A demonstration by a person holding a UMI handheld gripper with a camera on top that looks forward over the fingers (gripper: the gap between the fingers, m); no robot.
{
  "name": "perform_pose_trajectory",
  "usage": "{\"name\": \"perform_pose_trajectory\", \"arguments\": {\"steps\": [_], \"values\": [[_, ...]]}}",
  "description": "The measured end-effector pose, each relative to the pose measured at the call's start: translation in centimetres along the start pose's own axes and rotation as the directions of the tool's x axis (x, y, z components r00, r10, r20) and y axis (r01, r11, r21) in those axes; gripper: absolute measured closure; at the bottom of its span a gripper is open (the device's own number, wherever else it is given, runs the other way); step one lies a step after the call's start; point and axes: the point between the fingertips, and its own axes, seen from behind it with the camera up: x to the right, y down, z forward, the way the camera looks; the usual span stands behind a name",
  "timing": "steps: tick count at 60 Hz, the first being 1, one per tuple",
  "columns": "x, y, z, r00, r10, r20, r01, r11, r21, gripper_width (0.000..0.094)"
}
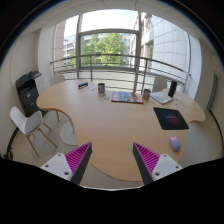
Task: Arrange mouse
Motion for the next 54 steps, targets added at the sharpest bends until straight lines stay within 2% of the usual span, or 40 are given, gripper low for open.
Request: {"name": "perform_pose_trajectory", "arguments": {"steps": [13, 21, 28, 36, 44, 54], "values": [[0.6, 1.4, -0.1, 1.0, 0.018, -0.019, -0.019, 0.999, -0.029, 0.0089], [2.6, 5.1, -0.5, 0.999, 0.02, -0.039, -0.023, 0.997, -0.077, 0.0089], [8.6, 9.2, -0.6, 0.996, 0.025, -0.088, -0.037, 0.991, -0.13, 0.0089], [16.8, 12.0, 0.2, 0.984, 0.035, -0.176, -0.061, 0.988, -0.144, 0.0089], [25.6, 12.1, 2.9, 0.968, 0.026, -0.248, -0.055, 0.992, -0.112, 0.0089], [33.6, 9.0, 9.3, 0.969, 0.033, -0.244, -0.045, 0.998, -0.045, 0.0086]]}}
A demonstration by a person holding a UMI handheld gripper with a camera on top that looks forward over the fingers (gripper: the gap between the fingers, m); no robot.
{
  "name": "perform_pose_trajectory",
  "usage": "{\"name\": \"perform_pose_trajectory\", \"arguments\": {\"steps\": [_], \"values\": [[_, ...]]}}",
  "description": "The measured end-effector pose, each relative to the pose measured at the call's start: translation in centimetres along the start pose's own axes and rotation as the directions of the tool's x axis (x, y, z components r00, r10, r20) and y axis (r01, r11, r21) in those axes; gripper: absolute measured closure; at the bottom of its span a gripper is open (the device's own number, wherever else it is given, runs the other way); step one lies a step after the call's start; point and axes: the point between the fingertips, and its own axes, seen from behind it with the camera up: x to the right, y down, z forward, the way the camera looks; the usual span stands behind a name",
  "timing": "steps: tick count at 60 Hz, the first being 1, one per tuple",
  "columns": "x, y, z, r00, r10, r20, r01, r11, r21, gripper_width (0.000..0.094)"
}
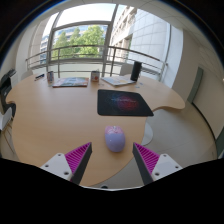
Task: Arrange mouse
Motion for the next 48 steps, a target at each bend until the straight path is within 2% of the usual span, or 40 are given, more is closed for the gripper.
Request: {"name": "perform_pose_trajectory", "arguments": {"steps": [15, 17, 21, 23, 40, 44, 48], "values": [[1.0, -0.1, 10.6, 0.994, -0.005, 0.109, 0.009, 0.999, -0.04, 0.0118], [0.5, 0.1, 11.2, 0.991, 0.006, 0.133, 0.001, 0.999, -0.047, 0.0146], [-0.1, -0.4, 11.8, 0.983, 0.053, 0.177, -0.047, 0.998, -0.04, 0.0284], [0.2, -0.6, 12.2, 0.985, 0.048, 0.167, -0.041, 0.998, -0.041, 0.0354], [0.3, -0.7, 11.7, 0.98, 0.051, 0.192, -0.036, 0.996, -0.08, 0.0497], [0.0, -3.5, 10.8, 0.975, 0.052, 0.217, -0.042, 0.998, -0.048, 0.0508], [-0.2, -8.6, 9.3, 0.969, 0.023, 0.246, -0.033, 0.999, 0.037, 0.0508]]}}
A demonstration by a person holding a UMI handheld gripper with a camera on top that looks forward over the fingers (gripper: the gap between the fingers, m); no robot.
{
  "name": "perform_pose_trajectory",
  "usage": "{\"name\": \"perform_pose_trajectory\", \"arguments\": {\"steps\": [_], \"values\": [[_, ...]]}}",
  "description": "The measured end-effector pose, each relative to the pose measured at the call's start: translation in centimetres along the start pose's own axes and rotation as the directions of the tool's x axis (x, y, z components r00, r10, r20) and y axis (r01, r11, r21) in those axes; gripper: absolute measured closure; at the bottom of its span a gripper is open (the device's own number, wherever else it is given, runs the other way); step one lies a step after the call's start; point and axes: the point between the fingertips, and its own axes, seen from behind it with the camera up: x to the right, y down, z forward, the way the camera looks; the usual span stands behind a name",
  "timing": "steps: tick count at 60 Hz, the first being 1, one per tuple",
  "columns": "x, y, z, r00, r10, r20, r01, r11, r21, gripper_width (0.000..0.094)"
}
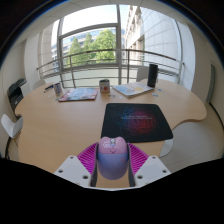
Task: Arrange mouse
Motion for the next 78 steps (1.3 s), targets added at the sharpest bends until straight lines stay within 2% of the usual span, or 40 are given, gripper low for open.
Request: {"name": "perform_pose_trajectory", "arguments": {"steps": [10, 13, 18, 23, 31, 38, 46, 48, 53, 55, 68, 78], "values": [[1.2, -15.5, -0.9, 0.999, -0.012, 0.033, 0.004, 0.974, 0.227, 0.051], [2.5, -19.3, -0.2, 1.0, 0.003, 0.029, -0.011, 0.963, 0.268, 0.0512], [6.0, -21.9, 4.0, 1.0, 0.013, -0.005, -0.011, 0.959, 0.282, 0.0511], [9.0, -20.7, 9.5, 0.999, 0.032, -0.04, -0.023, 0.977, 0.213, 0.0512], [11.5, -14.4, 16.7, 0.997, 0.045, -0.07, -0.042, 0.998, 0.036, 0.0512], [12.5, -10.1, 19.8, 0.994, 0.032, -0.104, -0.036, 0.999, -0.032, 0.0503], [11.9, -7.7, 20.6, 0.995, 0.055, -0.079, -0.061, 0.995, -0.083, 0.036], [12.2, -7.9, 20.0, 0.994, 0.048, -0.097, -0.057, 0.995, -0.084, 0.031], [12.5, -8.6, 18.3, 0.992, 0.008, -0.126, -0.014, 0.999, -0.051, 0.0074], [12.4, -9.2, 17.1, 0.992, 0.001, -0.127, -0.007, 0.999, -0.045, 0.0112], [11.1, -10.7, 6.9, 0.985, -0.019, -0.169, 0.022, 1.0, 0.02, 0.0091], [9.6, -9.4, -2.8, 0.978, -0.023, -0.207, 0.036, 0.998, 0.056, 0.0089]]}}
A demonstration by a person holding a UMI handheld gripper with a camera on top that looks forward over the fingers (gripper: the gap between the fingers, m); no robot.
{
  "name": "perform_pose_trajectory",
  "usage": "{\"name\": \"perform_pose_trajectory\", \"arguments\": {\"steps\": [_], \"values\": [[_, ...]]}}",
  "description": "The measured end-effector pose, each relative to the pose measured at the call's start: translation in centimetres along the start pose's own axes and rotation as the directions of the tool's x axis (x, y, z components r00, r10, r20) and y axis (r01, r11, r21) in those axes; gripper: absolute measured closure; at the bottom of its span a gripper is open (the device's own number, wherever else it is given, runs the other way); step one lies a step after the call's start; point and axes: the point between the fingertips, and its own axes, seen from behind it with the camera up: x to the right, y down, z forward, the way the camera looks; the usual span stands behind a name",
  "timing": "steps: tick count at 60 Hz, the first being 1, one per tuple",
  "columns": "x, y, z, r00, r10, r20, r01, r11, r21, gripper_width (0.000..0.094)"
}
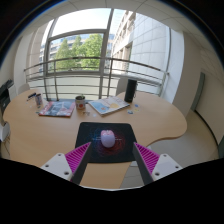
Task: Arrange mouse
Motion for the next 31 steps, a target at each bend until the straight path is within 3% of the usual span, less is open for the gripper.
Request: {"name": "perform_pose_trajectory", "arguments": {"steps": [17, 31], "values": [[-0.1, 3.3, -12.3, 1.0, -0.002, -0.02, 0.002, 1.0, 0.027, 0.0091], [-1.1, 4.2, -14.9, 1.0, -0.004, -0.017, 0.005, 0.999, 0.043, 0.0092]]}}
